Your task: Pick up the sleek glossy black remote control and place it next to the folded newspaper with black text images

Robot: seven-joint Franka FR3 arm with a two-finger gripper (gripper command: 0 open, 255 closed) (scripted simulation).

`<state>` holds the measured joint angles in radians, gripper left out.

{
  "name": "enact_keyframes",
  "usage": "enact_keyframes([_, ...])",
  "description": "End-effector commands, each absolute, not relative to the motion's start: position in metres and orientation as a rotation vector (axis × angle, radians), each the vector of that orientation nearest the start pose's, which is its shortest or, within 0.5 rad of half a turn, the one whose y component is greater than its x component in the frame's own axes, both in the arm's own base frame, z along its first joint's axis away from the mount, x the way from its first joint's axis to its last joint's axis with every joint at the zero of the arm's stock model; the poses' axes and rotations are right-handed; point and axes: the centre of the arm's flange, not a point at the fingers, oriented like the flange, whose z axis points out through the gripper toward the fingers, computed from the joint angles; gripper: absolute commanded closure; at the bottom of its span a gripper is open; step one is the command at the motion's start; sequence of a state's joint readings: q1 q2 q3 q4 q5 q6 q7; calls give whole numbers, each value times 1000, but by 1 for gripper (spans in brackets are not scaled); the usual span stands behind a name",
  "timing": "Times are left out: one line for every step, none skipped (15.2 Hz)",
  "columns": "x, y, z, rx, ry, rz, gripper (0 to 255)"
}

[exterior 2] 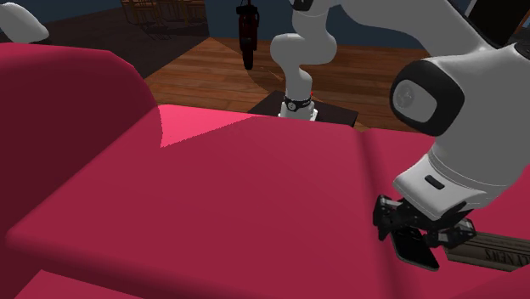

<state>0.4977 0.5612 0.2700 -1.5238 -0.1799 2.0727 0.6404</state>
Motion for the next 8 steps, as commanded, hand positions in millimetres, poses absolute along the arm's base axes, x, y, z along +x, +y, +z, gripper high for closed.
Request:
enact_keyframes([527,458,335,-3140,-279,-10,255])
enact_keyframes([528,459,333,-3140,-279,-10,0])
enact_keyframes([529,459,333,-3140,-279,-10,0])
enact_keyframes([529,459,334,-3140,-279,-10,0])
enact_keyframes([529,459,334,-3140,-279,-10,0])
enact_keyframes([529,459,334,-3140,-279,-10,0])
enact_keyframes([527,458,335,-3140,-279,-10,0])
enact_keyframes([527,458,349,-3140,-279,-10,0])
